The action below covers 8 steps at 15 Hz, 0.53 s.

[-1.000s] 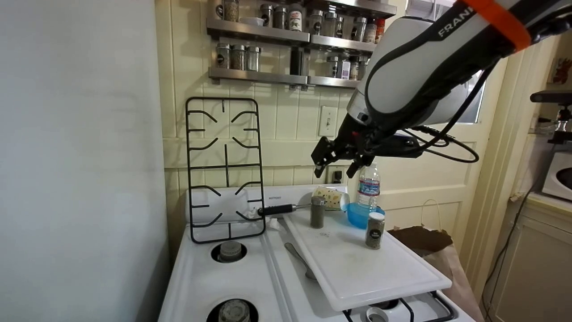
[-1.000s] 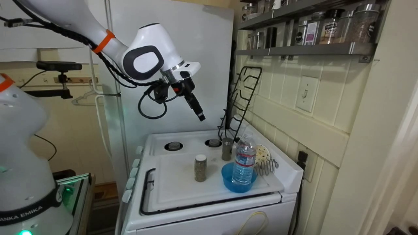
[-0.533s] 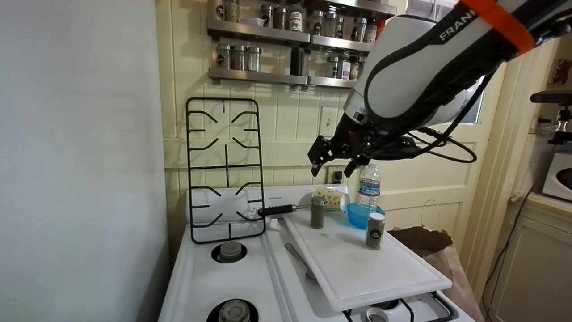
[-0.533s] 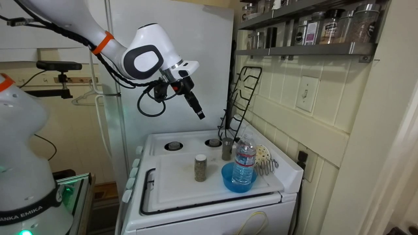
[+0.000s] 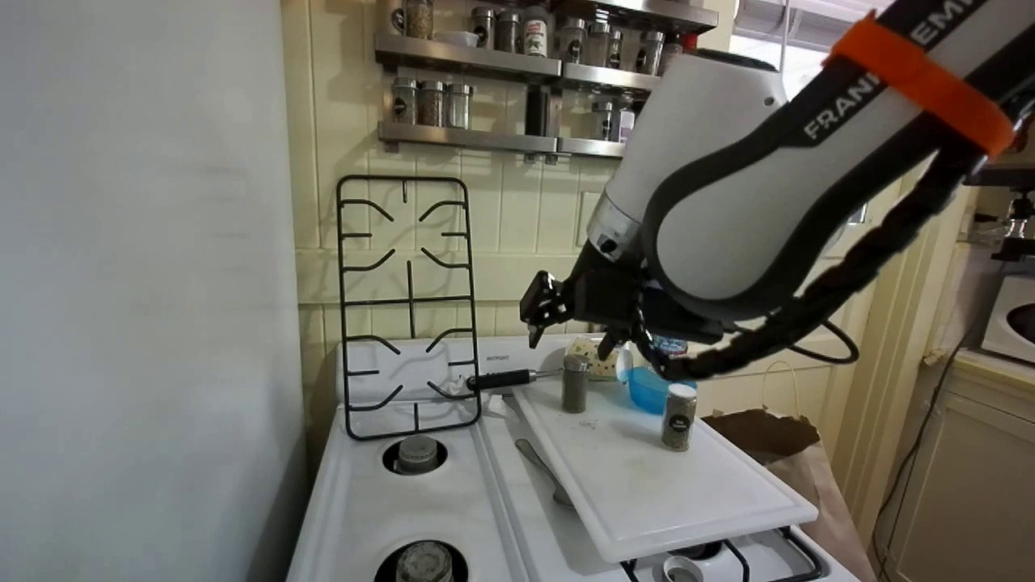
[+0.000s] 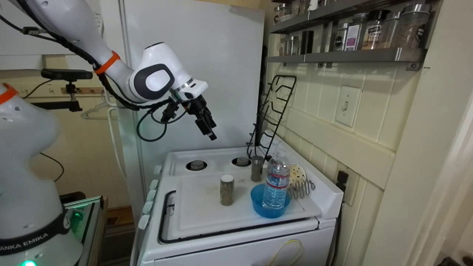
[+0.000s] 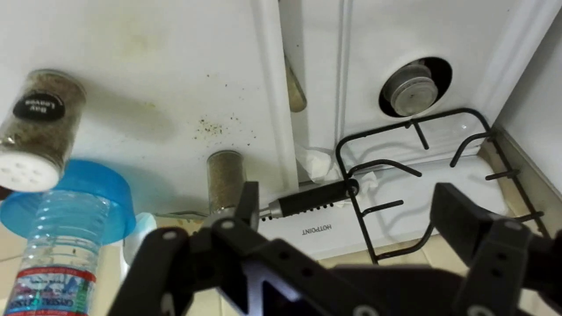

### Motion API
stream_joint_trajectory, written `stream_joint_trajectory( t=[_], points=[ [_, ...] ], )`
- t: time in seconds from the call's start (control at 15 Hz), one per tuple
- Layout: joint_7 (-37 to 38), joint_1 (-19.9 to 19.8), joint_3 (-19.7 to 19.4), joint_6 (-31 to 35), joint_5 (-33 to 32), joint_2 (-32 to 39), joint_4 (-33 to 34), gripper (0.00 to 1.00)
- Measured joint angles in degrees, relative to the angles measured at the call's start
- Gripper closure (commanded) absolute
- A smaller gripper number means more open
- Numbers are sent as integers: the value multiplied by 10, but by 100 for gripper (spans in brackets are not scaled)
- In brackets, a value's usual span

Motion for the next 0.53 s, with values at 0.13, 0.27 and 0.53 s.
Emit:
stream_joint_trajectory(
  t=[0.13, 0.27, 0.53],
  points=[
    [76, -68, 64, 10, -32, -3, -11, 0],
    [148, -157, 137, 10, -75, -7, -9, 0],
    [225, -297, 251, 10, -143, -27, -8, 0]
  ],
)
